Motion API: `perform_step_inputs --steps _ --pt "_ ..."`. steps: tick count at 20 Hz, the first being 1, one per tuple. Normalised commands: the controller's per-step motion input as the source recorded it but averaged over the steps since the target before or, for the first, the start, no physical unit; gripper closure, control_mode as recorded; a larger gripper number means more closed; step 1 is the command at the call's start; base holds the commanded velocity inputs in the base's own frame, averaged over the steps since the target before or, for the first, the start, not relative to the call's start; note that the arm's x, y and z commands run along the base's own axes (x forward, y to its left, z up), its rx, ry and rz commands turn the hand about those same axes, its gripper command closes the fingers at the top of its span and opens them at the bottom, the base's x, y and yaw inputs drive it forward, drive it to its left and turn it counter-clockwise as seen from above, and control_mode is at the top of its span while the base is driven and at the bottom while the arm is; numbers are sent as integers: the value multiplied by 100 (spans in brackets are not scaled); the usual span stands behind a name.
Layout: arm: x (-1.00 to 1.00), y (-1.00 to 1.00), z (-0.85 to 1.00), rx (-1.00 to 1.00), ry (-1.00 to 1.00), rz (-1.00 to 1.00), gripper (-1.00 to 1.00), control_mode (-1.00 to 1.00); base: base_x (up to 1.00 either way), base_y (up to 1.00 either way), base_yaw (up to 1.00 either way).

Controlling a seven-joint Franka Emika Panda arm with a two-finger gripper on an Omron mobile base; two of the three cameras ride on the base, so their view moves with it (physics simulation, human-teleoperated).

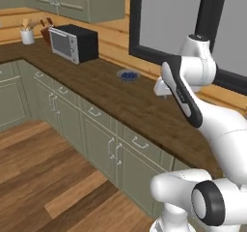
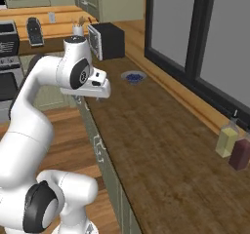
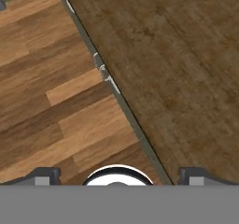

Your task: Take a straw from the drawer in front and place it inside the glass cup on the dining counter.

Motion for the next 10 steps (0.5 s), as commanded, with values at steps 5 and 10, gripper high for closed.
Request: perform_step_inputs --steps 5,10 --pt "-3 -18 -2 0 0 10 -100 -100 -13 -42 20" --pt "-3 10 -25 -14 -2 12 -100 -100 0 0 0"
